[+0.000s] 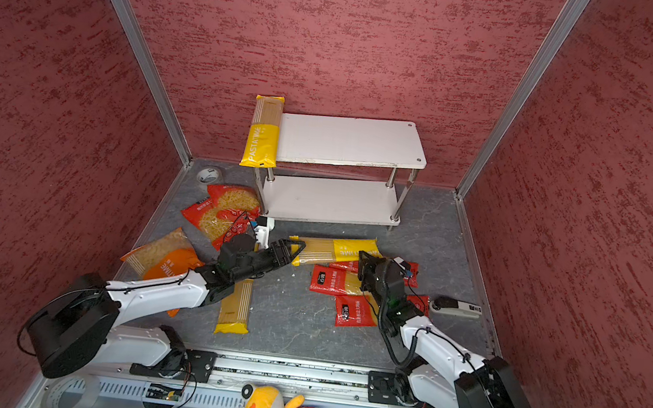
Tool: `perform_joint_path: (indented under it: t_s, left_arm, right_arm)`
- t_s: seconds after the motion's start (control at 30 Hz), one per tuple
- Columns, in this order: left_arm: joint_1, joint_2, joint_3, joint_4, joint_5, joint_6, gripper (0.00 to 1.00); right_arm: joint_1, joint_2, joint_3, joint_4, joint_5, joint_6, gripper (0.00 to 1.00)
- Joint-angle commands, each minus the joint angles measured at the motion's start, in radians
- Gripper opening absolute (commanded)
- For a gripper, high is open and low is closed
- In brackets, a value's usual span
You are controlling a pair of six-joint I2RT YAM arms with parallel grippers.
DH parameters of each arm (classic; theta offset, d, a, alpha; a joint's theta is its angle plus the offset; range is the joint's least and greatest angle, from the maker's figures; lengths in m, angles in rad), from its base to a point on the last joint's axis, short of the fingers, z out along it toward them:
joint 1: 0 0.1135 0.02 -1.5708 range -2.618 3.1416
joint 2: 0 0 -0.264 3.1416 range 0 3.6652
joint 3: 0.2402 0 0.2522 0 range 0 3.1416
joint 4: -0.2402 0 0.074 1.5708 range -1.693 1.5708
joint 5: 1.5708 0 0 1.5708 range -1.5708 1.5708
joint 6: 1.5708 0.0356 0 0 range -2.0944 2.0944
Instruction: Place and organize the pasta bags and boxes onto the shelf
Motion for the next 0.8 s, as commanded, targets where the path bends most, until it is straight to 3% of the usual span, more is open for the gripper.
perform_joint_path:
  t_s: [0.0, 0.17, 0.43, 0.6, 0.77]
  left_arm:
    - [0.027, -0.034, 0.041, 0.129, 0.074, -0.022, 0.62]
    - [0.027, -0.038, 0.089, 0.018, 0.078, 0.027, 0.64]
    - [0.106, -0.046, 0.047, -0.013, 0.085, -0.056, 0.75]
    - [0.128, -0.098, 0.047, -0.098, 0.076, -0.046, 0.75]
    - [0.113, -0.091, 0.041, -0.056, 0.09, -0.07, 0.69]
  right_arm:
    - [0.041, 0.002, 0.05, 0.196, -0.01, 0.147, 0.0]
    - [0.053, 0.013, 0.081, 0.251, -0.002, 0.149, 0.0]
    - [0.089, 0.037, 0.101, 0.308, 0.042, 0.145, 0.0]
    - [0.099, 0.068, 0.113, 0.334, 0.033, 0.14, 0.0]
    - [0.115, 0.129, 0.129, 0.419, 0.022, 0.144, 0.0]
